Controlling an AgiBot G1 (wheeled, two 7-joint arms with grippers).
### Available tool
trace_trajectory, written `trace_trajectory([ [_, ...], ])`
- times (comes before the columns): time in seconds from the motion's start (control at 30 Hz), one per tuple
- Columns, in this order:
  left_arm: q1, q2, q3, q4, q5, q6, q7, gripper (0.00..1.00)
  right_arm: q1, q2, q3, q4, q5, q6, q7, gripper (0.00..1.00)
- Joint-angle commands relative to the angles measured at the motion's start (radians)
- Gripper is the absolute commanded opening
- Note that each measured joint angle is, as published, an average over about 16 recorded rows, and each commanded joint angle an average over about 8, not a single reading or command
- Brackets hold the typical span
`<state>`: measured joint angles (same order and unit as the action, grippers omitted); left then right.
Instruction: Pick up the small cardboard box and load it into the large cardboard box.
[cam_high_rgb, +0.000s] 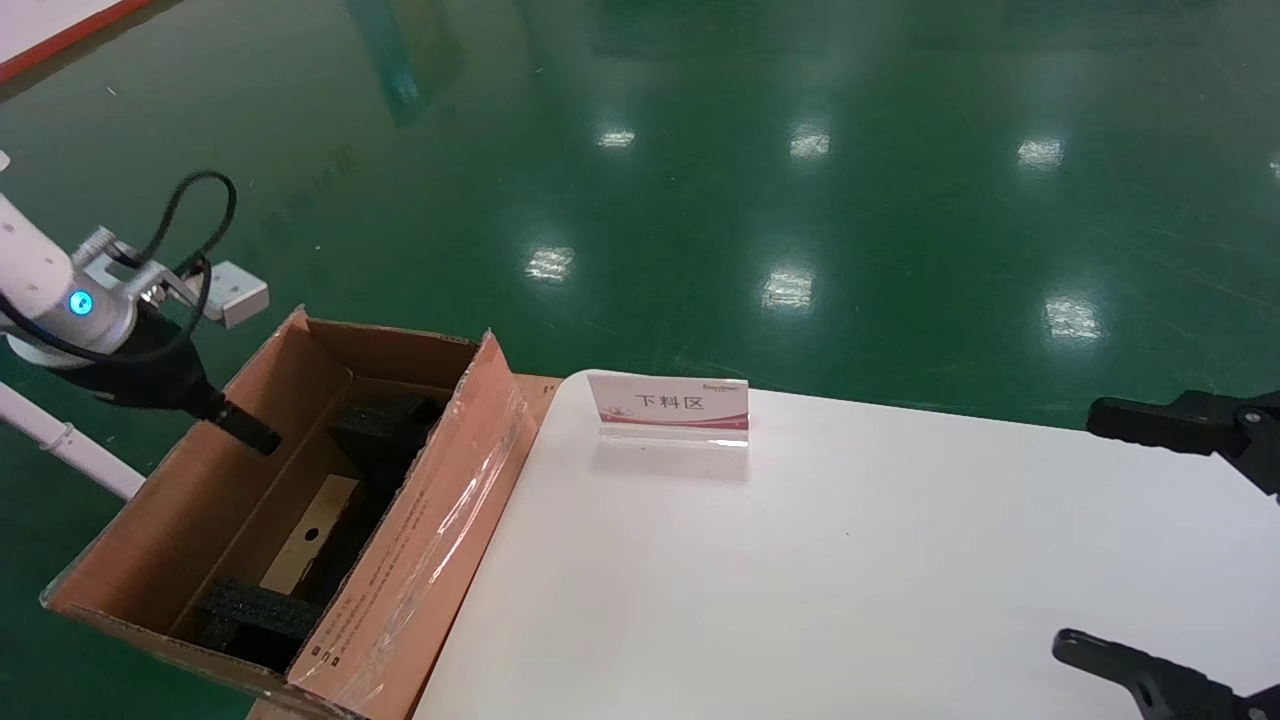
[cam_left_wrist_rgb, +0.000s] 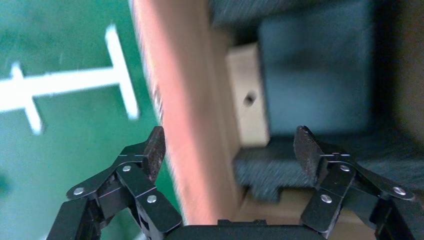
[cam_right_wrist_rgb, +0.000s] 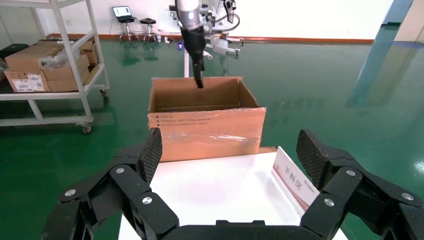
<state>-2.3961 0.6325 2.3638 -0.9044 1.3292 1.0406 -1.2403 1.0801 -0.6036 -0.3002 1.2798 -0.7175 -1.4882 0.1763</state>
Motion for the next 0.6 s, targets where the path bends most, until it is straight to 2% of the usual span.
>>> trace_trajectory([
  [0.03, -0.048, -0.034, -0.018, -0.049, -0.007, -0.018, 0.029, 1.00, 0.000, 0.000, 0.000, 0.000, 0.000, 0.000, 0.000, 1.00],
  [0.37, -0.226, -0.235, -0.127, -0.304, -0.147, -0.004, 0.205, 1.00, 0.000, 0.000, -0.001, 0.000, 0.000, 0.000, 0.000, 1.00],
  [0.6, -0.256, -0.284, -0.165, -0.355, -0.225, 0.043, 0.297, 1.00, 0.000, 0.000, -0.001, 0.000, 0.000, 0.000, -0.001, 1.00],
])
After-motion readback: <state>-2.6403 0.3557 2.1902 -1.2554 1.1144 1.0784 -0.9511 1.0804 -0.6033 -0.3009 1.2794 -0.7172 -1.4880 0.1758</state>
